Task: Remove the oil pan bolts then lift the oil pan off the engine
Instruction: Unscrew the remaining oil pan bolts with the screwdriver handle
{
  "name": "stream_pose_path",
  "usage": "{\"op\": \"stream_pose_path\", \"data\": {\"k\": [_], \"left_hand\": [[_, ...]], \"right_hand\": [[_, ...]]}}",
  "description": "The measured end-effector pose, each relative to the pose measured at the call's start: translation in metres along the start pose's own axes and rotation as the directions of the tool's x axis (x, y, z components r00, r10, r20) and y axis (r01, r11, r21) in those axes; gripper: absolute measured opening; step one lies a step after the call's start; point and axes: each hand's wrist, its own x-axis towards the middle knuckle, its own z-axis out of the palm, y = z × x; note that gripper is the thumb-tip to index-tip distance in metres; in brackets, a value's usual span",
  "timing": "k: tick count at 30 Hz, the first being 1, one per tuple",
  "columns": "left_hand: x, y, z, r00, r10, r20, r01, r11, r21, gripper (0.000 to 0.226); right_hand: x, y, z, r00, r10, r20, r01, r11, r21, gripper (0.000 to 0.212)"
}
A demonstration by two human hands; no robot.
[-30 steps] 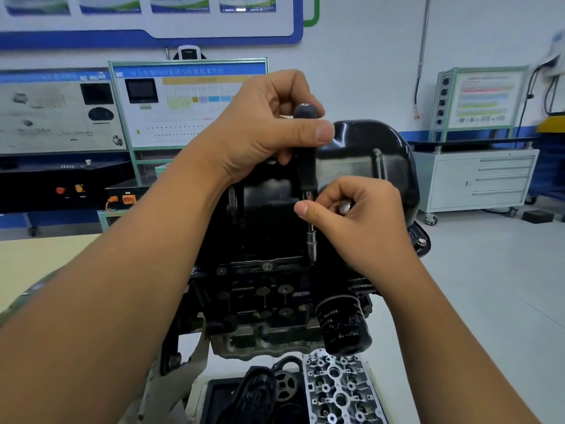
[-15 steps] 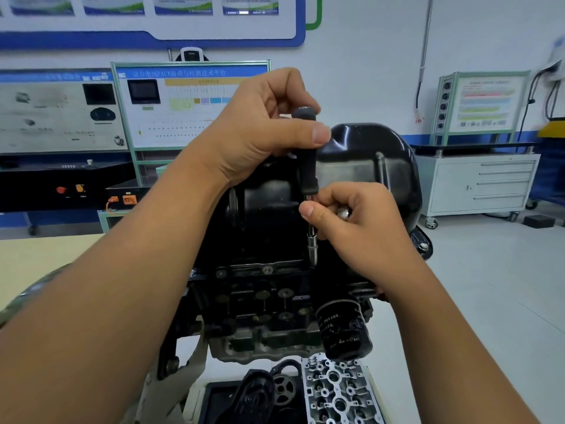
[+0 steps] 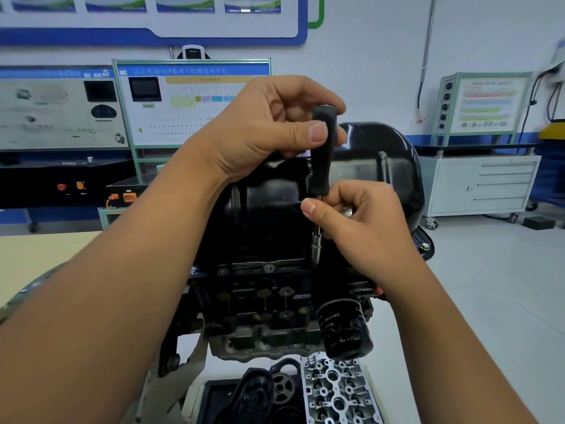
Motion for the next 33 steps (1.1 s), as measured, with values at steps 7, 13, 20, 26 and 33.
{"op": "stream_pose_path", "data": {"k": [7,13,20,26,33], "left_hand": [[0.001,-0.003,0.002,0.995,0.034,-0.09,-0.042,0.996,-0.084,0.053],[0.0,0.002,-0.001,0.998,0.023,0.059,-0.021,0.999,-0.037,0.028],[0.0,-0.001,0.004,0.989,0.017,-0.149,-0.013,0.999,0.031,0.02],[0.001,0.0,0.005,0.995,0.007,-0.097,-0.004,0.999,0.038,0.046],[-0.001,0.001,-0.001,1.0,0.015,0.008,-0.015,0.997,-0.072,0.027]], "right_hand": [[-0.003,-0.002,0.007,0.998,-0.029,-0.064,0.029,1.0,-0.012,0.027],[-0.003,-0.004,0.002,0.997,0.015,0.069,-0.016,1.0,0.014,0.028],[-0.004,-0.003,0.009,0.997,0.0,-0.074,0.002,1.0,0.03,0.028],[-0.005,-0.003,0.017,0.99,-0.016,-0.137,0.013,1.0,-0.027,0.028],[-0.004,-0.006,0.01,1.0,-0.006,0.024,0.007,0.999,-0.04,0.04]]}}
